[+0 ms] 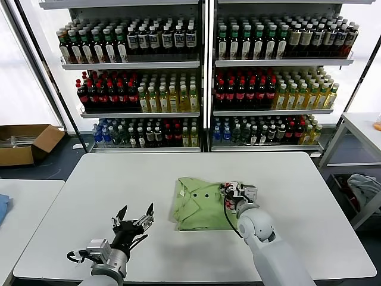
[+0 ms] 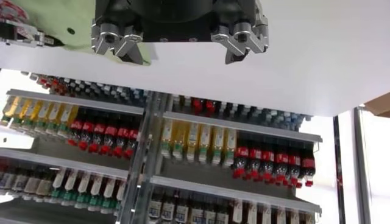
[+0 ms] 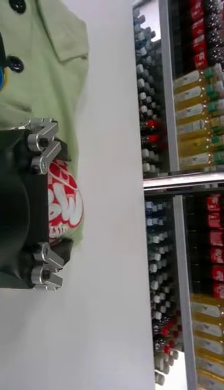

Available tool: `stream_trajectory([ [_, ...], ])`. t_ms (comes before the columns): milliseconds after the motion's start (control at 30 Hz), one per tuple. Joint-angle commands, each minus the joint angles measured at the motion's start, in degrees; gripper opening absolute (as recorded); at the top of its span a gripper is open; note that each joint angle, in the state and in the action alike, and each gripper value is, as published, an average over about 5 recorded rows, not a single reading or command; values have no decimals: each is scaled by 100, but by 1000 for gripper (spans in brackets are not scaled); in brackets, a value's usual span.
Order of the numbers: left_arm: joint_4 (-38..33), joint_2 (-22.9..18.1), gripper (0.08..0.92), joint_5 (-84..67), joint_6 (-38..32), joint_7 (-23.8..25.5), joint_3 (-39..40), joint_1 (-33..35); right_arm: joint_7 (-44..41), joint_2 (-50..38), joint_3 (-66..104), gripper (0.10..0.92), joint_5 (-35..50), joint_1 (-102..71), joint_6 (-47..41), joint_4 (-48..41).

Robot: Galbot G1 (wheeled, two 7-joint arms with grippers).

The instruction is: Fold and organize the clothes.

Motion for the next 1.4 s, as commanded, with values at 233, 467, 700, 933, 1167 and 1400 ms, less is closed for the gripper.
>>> stream_trajectory([
  [233,-92,-40,823,3,-46,31,-23,102,24,-69,49,823,34,-123,-7,32],
  [467,-223,-40,823,176,-271,44,-96,181,-189,-341,536,823,-865,-178,183,1351],
  [700,-311,-173,823,484,-532,58,-29,174,-366,-762,1141,823,-1448,-1102,246,2818],
  [933,-263,-251,823,452,-802,9,-40,198,-287,-711,1972,823,-1721,-2328,440,2629],
  [1167,-108,-299,823,838,-829,-125,18,141,-174,-485,2212,823,-1699,-2649,595,2600],
  [1400,-68,-306,823,954,-906,-66,61,166,-185,-387,2191,823,-1732,-2670,605,2616],
])
